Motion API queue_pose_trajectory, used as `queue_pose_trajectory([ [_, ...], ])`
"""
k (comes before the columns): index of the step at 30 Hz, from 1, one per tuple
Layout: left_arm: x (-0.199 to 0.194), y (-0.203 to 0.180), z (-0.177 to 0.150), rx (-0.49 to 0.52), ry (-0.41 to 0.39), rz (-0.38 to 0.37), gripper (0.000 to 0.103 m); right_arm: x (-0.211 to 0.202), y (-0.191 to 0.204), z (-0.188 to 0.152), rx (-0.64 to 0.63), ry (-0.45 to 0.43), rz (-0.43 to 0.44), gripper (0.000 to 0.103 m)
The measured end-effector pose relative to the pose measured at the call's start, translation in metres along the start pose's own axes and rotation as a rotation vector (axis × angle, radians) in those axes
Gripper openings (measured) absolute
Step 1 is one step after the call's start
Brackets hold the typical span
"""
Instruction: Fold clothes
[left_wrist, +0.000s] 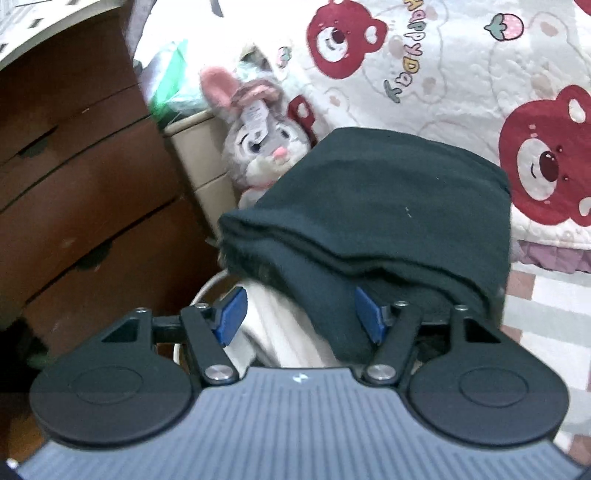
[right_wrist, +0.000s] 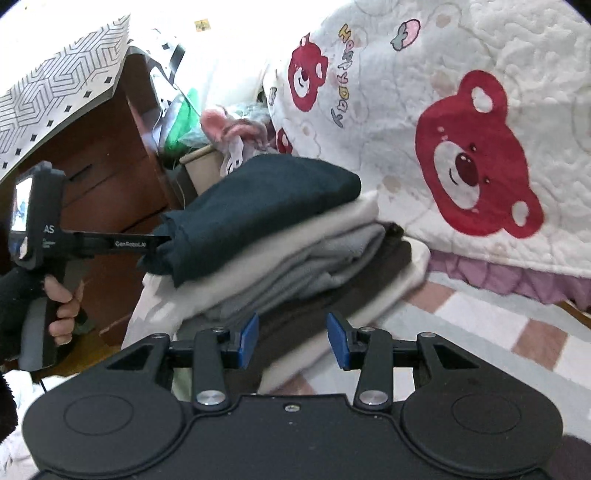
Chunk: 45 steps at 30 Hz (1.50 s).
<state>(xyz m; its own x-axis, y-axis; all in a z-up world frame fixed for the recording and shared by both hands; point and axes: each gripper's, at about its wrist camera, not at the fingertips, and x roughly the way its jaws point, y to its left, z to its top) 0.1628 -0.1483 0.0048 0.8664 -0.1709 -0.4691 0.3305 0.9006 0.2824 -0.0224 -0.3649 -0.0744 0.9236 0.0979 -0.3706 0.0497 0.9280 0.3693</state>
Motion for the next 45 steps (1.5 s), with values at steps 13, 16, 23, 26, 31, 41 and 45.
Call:
queue_pose_trajectory([
  [13, -0.149, -0.107, -0.076, 0.027, 0.038, 0.085, 0.103, -0.097, -0.004, -0.077, 0.104, 0.036, -0.028, 0.049],
  [16, -0.159, -0.125, -0.093, 0.052, 0.077, 0.013, 0.103, -0.111, -0.005, -0.082, 0.1, 0.057, -0.007, 0.049],
  [23, -0.181, -0.171, -0.127, 0.232, 0.056, -0.044, 0.103, -0.144, -0.009, -0.089, 0.056, 0.033, -0.107, 0.058],
  [26, -0.192, -0.178, -0.13, 0.257, 0.065, -0.097, 0.103, -0.153, -0.013, -0.091, 0.104, 0.029, -0.115, 0.058],
  [31, -0.207, -0.182, -0.131, 0.251, 0.075, -0.145, 0.103, -0.16, -0.005, -0.09, 0.086, 0.039, -0.134, 0.06],
  [41, -0.206, -0.19, -0.146, 0.282, 0.118, -0.164, 0.103, -0.173, -0.003, -0.107, 0.111, 0.012, -0.11, 0.072],
  [45, -0.204, -0.191, -0.146, 0.276, 0.139, -0.168, 0.103, -0.171, -0.006, -0.11, 0.129, 0.022, -0.109, 0.072],
])
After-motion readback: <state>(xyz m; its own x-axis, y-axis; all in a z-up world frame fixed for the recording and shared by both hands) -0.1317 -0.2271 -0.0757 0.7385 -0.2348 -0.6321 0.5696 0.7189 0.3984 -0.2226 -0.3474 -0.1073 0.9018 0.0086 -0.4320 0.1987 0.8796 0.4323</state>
